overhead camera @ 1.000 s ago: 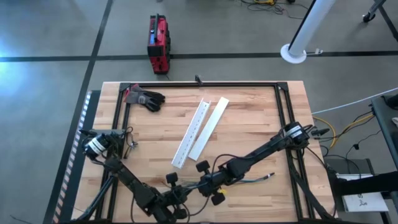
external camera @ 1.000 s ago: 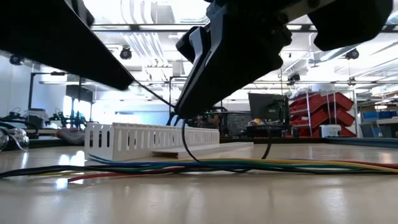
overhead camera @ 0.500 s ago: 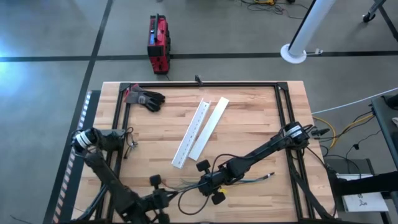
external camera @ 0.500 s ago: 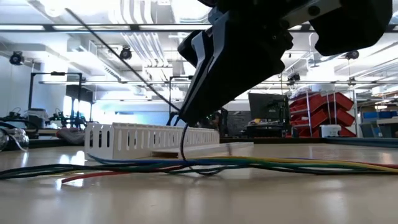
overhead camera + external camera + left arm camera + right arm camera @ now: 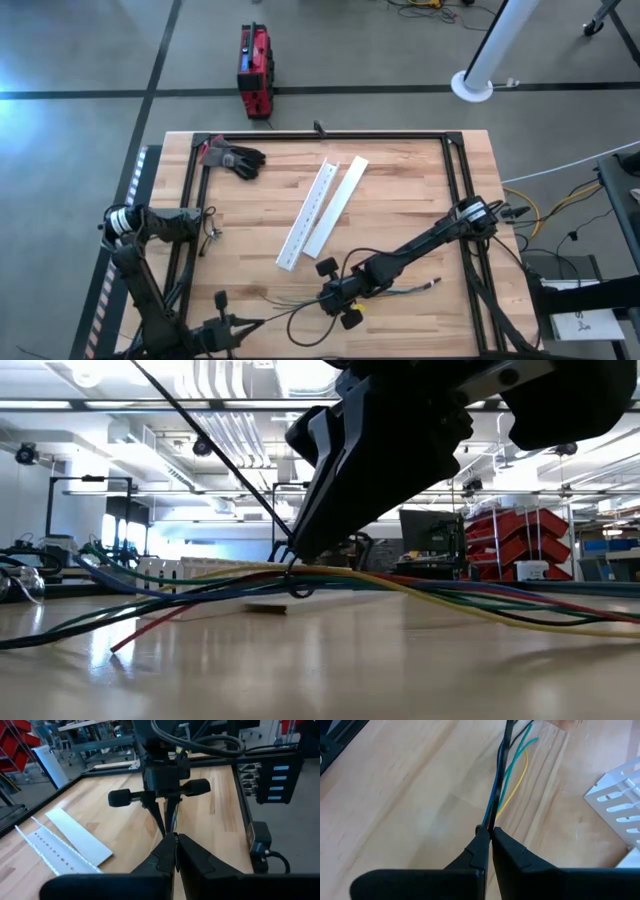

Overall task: Ziptie cables
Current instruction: Wrap the cable wires with the black zip tie

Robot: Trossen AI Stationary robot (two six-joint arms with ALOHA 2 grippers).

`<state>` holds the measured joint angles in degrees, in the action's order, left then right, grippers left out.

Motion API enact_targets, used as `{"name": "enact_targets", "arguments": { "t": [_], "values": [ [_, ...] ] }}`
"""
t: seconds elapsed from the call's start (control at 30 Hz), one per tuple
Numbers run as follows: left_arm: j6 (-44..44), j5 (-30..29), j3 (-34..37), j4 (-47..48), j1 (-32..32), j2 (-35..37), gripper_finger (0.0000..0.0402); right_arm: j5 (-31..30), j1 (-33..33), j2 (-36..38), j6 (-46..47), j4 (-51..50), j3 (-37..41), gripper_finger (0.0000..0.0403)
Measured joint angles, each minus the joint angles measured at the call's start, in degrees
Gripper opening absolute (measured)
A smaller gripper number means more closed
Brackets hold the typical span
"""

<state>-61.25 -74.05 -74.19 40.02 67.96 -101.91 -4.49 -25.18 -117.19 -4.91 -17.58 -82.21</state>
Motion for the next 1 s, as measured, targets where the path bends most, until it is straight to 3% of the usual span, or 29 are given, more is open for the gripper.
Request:
{"name": "enact_targets", "arguments": {
  "t": [0.63, 0.87, 1.0],
  "values": [
    [0.61, -0.49, 0.04, -0.15, -0.26, -0.02, 0.0000, 0.44, 1.80, -4.81, -3.79, 15.20, 0.09, 0.0006],
    [0.72, -0.47, 0.07, -0.12, -0.26, -0.04, 0.0000, 0.45, 1.68, -4.68, -3.07, 15.49, 0.09, 0.0012],
    [0.72, -0.43, 0.07, -0.21, -0.28, -0.07, 0.0000, 0.44, 1.43, -3.96, -1.75, 11.15, -0.04, 0.0044]
  ]
}}
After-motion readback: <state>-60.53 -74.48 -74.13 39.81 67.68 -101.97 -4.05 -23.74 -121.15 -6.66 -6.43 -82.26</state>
